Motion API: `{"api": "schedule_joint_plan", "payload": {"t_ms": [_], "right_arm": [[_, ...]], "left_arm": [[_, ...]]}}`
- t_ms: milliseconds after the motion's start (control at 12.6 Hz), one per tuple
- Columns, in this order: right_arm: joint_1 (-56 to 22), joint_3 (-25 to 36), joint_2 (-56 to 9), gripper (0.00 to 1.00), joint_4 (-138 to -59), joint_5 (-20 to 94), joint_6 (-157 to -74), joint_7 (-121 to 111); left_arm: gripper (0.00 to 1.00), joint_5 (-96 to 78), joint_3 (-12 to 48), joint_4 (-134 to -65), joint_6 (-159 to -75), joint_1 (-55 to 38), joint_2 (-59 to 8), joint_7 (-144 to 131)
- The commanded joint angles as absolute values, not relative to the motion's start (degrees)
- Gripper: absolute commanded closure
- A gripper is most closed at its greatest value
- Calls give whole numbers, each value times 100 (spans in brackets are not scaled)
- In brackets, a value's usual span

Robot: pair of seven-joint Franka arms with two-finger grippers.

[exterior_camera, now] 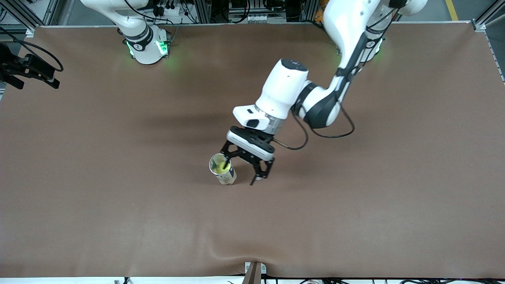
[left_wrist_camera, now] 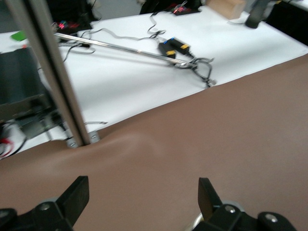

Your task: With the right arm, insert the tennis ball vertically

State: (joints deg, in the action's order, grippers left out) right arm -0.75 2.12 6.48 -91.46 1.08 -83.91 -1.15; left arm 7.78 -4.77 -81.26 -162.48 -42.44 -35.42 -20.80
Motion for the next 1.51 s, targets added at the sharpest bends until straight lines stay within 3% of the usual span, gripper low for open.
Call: {"api": "schedule_joint_plan", "payload": {"t_ms": [0, 238, 793, 1427], "right_arm": [[44, 105, 923, 0, -9448, -18, -8490, -264], [44, 105, 879, 0, -9396, -26, -8692, -272], [18, 114, 835, 0, -9369, -26, -8675, -272], [-9, 114, 826, 0, -9352, 26, -8692, -272]], "left_arm": [[0, 467, -387, -8279, -15332, -3982, -3121, -1741], [0, -96, -404, -8017, -13655, -3614, -2805, -1294], [0, -176, -431, -8024, -11244, -2463, -2163, -1002], [0, -194, -457, -8024, -9766, -871, -1609, -351]]}}
